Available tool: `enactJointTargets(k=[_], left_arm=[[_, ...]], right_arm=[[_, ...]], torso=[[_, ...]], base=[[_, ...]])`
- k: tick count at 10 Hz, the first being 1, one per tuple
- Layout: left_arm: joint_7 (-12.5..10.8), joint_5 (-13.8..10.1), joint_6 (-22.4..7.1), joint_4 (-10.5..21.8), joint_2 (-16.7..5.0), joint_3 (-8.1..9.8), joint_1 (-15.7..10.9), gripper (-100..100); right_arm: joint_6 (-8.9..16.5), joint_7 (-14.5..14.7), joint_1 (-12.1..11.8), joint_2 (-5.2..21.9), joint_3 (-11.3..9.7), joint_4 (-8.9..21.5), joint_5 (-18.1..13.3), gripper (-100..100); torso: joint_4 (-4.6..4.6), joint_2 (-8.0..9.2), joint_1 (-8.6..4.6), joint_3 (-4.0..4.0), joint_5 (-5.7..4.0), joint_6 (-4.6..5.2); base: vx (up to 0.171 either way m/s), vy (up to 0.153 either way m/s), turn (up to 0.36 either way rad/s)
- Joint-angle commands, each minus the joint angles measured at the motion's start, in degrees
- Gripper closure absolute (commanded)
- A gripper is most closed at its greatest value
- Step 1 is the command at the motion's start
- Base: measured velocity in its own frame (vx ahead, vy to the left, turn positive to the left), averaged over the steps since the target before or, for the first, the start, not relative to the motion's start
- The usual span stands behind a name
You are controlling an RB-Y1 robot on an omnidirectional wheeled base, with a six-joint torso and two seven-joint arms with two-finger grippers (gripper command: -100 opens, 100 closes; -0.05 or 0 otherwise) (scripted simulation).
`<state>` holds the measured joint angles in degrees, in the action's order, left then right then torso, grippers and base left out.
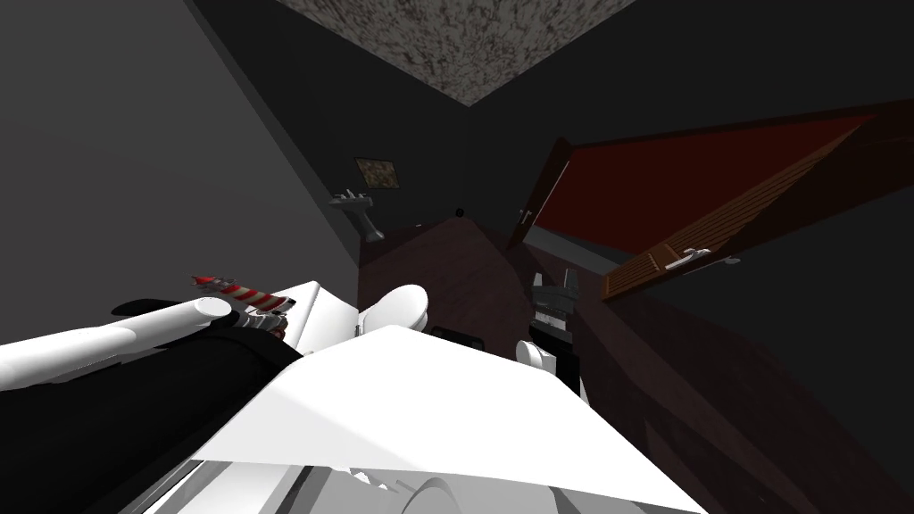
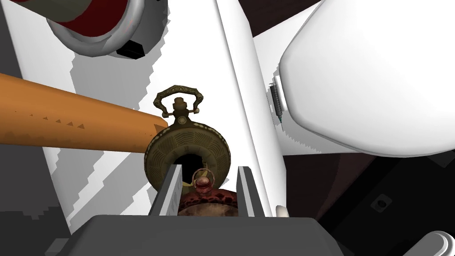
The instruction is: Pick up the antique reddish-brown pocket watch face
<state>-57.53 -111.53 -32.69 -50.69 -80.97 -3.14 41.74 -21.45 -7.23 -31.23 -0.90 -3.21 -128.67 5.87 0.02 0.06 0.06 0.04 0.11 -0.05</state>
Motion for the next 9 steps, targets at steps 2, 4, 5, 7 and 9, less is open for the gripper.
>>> enactJointTargets(k=[2,4,5,7,9], left_arm=[[0.0,0.0,0.0,0.0,0.0,0.0,0.0,100],[1.47,0.47,-1.0,0.19,0.49,1.78,0.42,100],[2.55,0.77,-1.67,0.42,0.79,3.06,0.67,100],[4.71,1.37,-3.02,0.9,1.4,5.63,1.19,100],[6.88,1.98,-4.38,1.38,2.0,8.2,1.7,100]], right_arm=[[0.0,0.0,0.0,0.0,0.0,0.0,0.0,0],[0.0,0.0,0.0,0.0,0.0,0.0,0.0,0],[0.0,0.0,-0.01,0.0,0.0,0.0,0.0,0],[0.0,0.0,-0.02,0.0,0.0,0.0,0.0,0],[0.0,0.0,-0.01,0.0,0.0,0.0,0.0,0]], torso=[[0.0,-0.01,0.0,-0.01,0.0,0.0],[0.0,-0.02,-0.01,-0.01,-0.01,0.01],[-0.03,-0.12,-0.08,-0.06,-0.01,-0.1],[-0.08,-0.36,-0.14,-0.21,-0.04,0.01],[-0.08,-0.32,-0.09,-0.19,-0.05,0.02]], base=[[0.0,0.0,0.0],[0.025,-0.011,0.067],[0.097,-0.039,0.148],[0.098,-0.025,0.092],[0.066,-0.015,0.099]])
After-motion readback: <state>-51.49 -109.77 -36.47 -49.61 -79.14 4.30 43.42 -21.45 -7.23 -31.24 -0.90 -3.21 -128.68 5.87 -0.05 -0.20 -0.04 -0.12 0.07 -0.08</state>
